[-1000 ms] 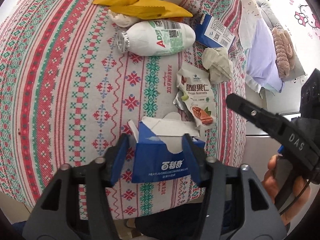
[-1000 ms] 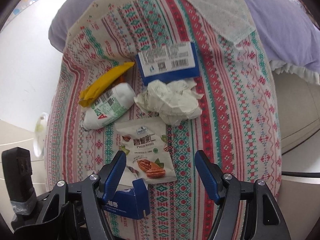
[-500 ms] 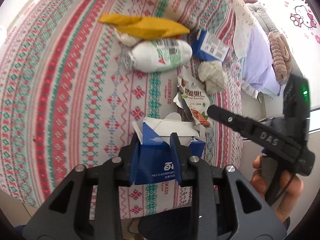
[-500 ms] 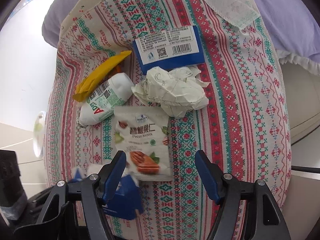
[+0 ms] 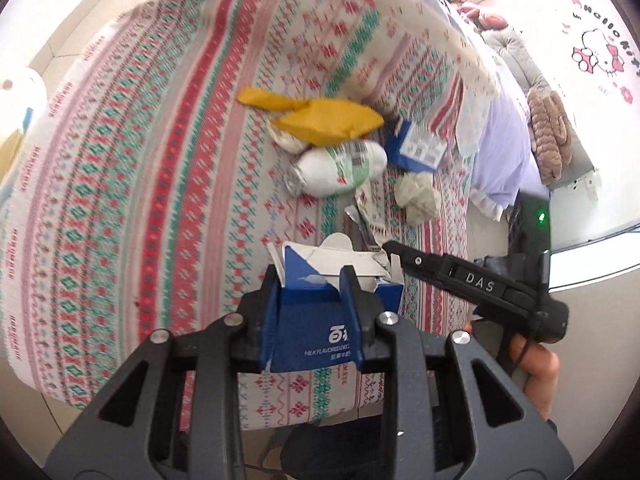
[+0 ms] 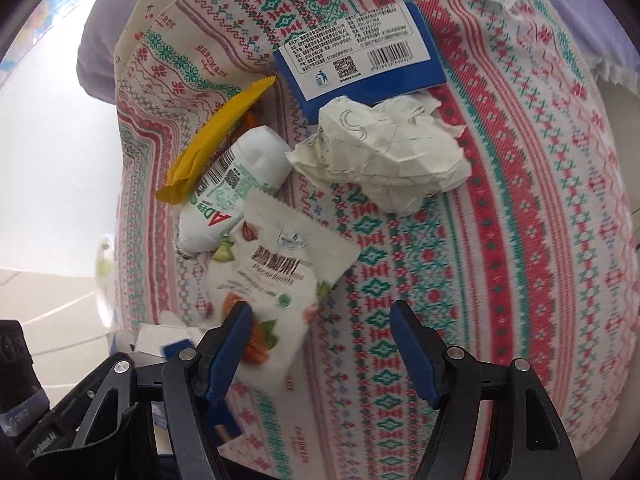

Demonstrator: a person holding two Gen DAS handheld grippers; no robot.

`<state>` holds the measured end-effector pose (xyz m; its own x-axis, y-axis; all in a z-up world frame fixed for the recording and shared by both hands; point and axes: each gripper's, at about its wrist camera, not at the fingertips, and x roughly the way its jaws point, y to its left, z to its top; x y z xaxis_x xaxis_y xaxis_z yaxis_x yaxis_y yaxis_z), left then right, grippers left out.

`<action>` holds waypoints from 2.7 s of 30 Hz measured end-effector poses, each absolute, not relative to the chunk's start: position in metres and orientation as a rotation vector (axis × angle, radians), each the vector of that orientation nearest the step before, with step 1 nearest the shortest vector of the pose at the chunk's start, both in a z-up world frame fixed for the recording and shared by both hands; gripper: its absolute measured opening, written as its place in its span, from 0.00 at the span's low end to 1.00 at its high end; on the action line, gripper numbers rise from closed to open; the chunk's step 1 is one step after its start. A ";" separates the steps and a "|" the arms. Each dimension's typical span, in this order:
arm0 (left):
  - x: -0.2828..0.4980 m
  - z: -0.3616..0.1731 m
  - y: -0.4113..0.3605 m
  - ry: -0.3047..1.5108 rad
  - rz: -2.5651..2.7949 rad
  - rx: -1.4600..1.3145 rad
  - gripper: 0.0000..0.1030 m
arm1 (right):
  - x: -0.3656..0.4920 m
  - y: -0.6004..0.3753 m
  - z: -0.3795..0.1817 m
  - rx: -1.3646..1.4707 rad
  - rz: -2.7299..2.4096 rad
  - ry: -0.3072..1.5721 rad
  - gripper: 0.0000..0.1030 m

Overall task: Collect trash
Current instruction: 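Lift the blue tissue box with the left tool while the right tool grasps the nut snack bag, then carry tissue box and nut bag to the white bin and open both tools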

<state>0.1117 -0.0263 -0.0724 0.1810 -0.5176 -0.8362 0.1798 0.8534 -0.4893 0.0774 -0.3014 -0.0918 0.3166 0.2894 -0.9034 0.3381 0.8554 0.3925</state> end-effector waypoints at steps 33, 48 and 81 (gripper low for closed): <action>0.112 -0.048 -0.003 1.180 -0.503 -0.042 0.30 | 0.126 -0.221 -0.128 0.986 0.108 1.223 0.50; 0.135 -0.029 0.047 1.109 -0.396 -0.127 0.30 | 0.130 -0.201 -0.067 0.680 0.115 1.062 0.41; 0.203 -0.072 0.267 1.122 0.139 -0.514 0.36 | 0.188 0.035 -0.049 0.166 0.477 1.045 0.41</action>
